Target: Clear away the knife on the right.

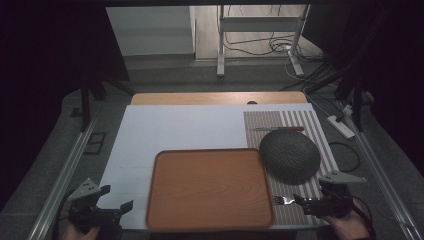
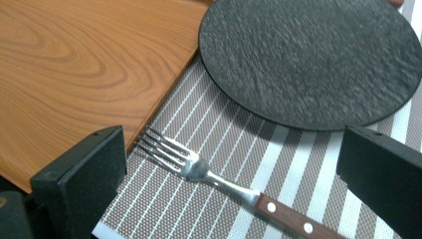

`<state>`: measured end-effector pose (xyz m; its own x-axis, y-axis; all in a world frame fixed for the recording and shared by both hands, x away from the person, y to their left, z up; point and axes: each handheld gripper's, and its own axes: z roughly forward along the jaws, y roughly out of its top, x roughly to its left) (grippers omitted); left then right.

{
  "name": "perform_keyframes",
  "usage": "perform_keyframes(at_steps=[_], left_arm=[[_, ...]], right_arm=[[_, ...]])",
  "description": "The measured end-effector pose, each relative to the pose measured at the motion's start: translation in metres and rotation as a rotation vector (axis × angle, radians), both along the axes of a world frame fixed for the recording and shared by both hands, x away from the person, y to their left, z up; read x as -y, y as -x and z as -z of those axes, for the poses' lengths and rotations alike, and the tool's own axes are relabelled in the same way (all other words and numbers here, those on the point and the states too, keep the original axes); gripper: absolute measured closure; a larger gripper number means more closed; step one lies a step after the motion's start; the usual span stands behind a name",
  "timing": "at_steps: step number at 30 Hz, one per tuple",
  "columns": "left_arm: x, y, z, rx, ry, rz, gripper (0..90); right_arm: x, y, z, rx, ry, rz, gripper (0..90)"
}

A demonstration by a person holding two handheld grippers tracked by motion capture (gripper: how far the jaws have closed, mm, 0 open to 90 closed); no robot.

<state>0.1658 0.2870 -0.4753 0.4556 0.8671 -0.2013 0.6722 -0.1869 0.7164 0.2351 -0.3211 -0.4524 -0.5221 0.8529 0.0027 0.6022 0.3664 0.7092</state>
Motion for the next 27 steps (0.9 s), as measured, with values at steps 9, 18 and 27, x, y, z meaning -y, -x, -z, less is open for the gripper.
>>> perform_keyframes(at_steps=[9,18,27], left_arm=[[0.001,0.0,0.0,-0.004,-0.006,-0.001,0.1],[0.001,-0.001,0.0,-0.009,-0.007,-0.003,0.0],[0.001,-0.002,0.0,-0.013,-0.01,-0.007,0.0]], right_arm=[[-0.002,-0.004,0.0,0.006,-0.002,-0.049,0.0],[-0.002,-0.012,-0.002,0.009,-0.006,-0.041,0.0],[-0.003,-0.027,-0.004,-0.004,-0.028,-0.048,0.0]])
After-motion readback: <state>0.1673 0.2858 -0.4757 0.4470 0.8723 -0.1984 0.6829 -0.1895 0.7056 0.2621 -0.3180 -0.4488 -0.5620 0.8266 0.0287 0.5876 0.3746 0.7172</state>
